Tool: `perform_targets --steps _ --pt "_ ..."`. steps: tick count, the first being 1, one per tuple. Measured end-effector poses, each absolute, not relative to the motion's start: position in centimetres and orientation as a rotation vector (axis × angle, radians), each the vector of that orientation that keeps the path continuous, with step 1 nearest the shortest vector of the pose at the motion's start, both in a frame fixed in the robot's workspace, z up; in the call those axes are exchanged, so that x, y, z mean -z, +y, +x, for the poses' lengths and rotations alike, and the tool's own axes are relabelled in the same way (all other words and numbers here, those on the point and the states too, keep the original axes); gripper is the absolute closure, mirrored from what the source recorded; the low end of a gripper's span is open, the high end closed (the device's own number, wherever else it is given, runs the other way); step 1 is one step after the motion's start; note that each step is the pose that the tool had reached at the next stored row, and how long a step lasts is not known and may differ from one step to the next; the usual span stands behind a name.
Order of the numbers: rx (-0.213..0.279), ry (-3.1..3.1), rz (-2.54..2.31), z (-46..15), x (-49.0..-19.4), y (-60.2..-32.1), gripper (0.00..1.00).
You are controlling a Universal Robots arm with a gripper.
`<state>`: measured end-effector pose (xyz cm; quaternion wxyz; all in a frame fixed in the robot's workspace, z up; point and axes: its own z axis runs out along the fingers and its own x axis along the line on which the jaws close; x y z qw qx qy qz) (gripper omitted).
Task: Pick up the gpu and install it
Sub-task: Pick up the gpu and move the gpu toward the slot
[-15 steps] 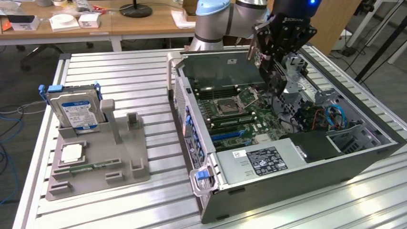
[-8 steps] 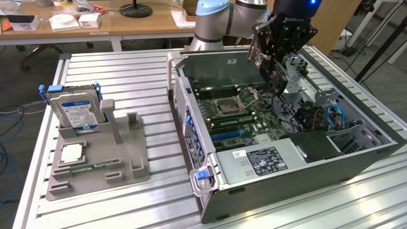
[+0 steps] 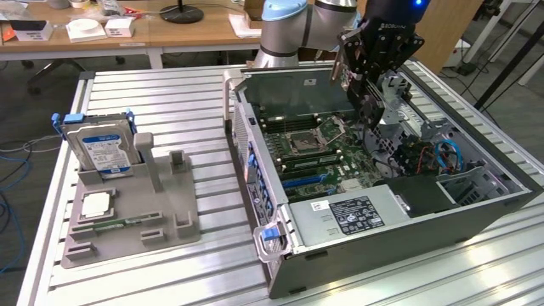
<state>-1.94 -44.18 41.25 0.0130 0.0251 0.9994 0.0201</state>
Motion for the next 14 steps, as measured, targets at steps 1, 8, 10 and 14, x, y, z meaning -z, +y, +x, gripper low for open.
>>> perform_targets --steps 1,8,10,14 --pt "-0.063 3.114 0.078 -1.95 -41.25 -44.18 0.74" --pt "-0.064 3.116 -0.006 -1.95 -41.25 -44.18 0.74" --pt "-0.064 3.116 -0.049 -1.95 -41.24 -44.18 0.74" --pt "-0.066 3.114 -0.145 -1.95 -41.24 -44.18 0.74"
